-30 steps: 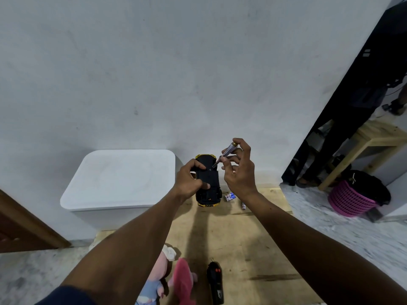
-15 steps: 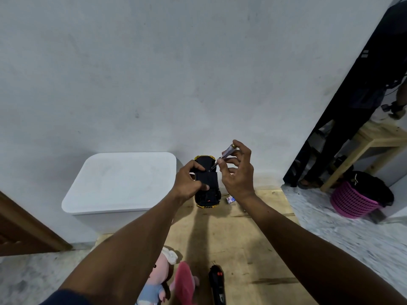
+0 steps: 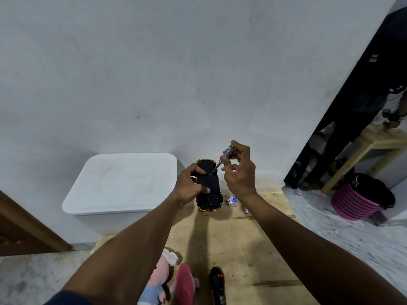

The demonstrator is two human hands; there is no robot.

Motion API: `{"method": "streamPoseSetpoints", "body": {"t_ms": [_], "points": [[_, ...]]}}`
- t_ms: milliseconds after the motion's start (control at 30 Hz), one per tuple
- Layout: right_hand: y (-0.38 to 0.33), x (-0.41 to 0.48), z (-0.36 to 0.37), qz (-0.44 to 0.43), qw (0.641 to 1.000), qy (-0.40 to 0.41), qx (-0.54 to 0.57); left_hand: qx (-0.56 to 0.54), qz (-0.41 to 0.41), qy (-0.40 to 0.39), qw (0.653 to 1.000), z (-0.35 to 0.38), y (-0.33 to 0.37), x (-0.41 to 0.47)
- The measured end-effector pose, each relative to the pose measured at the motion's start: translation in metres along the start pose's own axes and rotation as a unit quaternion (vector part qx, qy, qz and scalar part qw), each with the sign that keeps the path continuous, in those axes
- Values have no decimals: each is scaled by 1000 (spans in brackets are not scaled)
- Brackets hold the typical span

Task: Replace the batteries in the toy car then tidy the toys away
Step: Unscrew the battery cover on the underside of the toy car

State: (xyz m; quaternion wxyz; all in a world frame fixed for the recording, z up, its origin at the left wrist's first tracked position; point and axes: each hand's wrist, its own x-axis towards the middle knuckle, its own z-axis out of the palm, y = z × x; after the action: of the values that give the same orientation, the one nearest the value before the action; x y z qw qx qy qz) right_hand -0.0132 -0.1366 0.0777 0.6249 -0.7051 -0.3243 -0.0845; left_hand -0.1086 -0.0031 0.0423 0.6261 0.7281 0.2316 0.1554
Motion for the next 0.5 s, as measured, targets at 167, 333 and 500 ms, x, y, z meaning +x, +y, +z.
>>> {"method": "streamPoseSetpoints", "body": {"t_ms": [167, 333, 500], "points": [[-2, -1, 1, -10, 1000, -21, -4, -2, 2, -2, 1000, 0, -3, 3], [-5, 0, 3, -26, 999, -23, -3, 1, 2, -4, 1000, -2, -4, 2], [-9, 6, 2, -54, 998, -2, -23, 4, 6, -4, 1000, -4, 1, 2]]}}
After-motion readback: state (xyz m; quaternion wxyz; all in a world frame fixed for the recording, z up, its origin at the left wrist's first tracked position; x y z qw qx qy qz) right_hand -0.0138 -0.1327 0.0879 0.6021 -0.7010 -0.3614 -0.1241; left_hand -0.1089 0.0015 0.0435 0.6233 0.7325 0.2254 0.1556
